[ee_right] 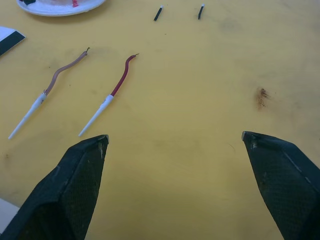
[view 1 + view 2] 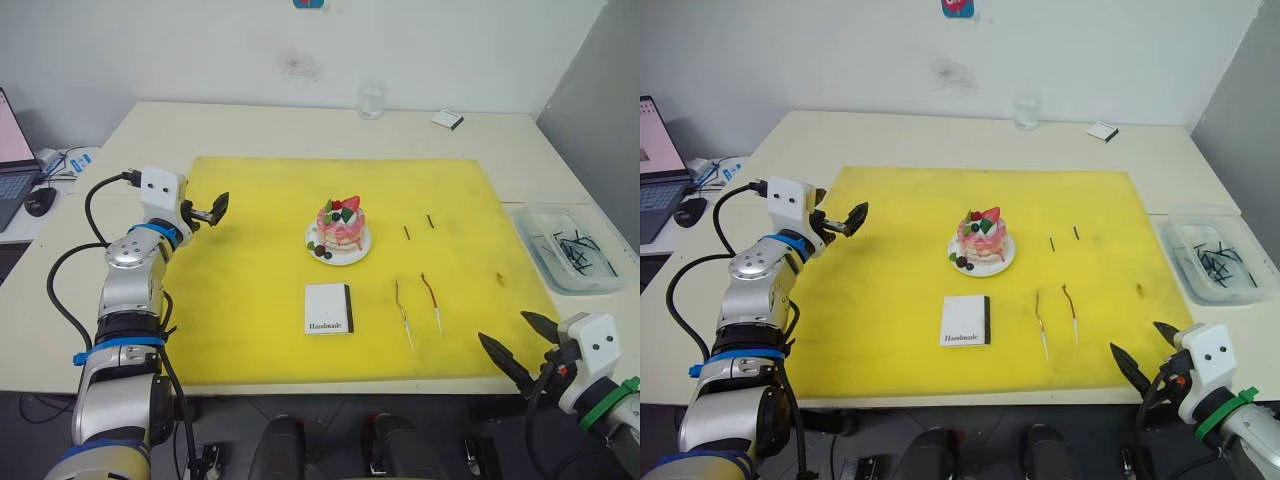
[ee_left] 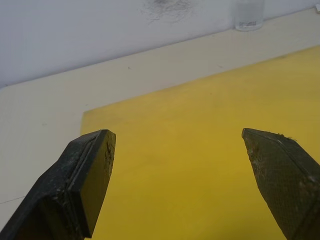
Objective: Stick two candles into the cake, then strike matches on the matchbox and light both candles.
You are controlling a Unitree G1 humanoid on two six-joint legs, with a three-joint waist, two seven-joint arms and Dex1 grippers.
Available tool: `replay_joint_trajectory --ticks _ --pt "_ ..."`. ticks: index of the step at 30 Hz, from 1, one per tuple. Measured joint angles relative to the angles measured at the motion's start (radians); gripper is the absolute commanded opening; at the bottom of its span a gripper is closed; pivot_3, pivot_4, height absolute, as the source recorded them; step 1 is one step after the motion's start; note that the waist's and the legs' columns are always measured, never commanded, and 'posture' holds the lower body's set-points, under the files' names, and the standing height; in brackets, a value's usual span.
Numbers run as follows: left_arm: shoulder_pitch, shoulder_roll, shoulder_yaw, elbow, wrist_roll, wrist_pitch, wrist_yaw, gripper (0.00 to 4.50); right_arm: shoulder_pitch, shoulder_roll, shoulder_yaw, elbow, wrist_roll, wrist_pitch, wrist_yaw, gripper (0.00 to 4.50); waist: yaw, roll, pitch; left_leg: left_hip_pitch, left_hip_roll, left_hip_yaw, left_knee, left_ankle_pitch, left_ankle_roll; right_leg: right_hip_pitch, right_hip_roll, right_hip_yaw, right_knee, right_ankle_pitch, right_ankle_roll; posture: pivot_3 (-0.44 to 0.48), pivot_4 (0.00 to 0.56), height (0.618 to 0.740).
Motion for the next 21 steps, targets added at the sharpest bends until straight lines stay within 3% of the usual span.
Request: replay_joint_trajectory --ticks 17,21 --pt "0.005 -0.011 0.023 0.004 -0.018 -0.001 0.022 4.49 0.016 0.014 0.0 -0.037 -0.004 0.014 -0.014 4.5 0.0 0.0 0.0 0.0 0.0 0.0 -0.001 0.0 0.0 0.0 0.0 0.0 0.0 -0.001 -0.001 0.0 0.15 0.74" --pt "0.014 -0.011 0.034 -0.02 -0.067 0.003 -0.025 4.49 0.029 0.014 0.0 -0.039 -0.001 0.015 -0.013 4.5 0.0 0.0 0.0 0.0 0.0 -0.001 -0.001 0.0 0.0 0.0 0.0 0.0 0.0 -0.001 -0.001 0.0 0.15 0.74"
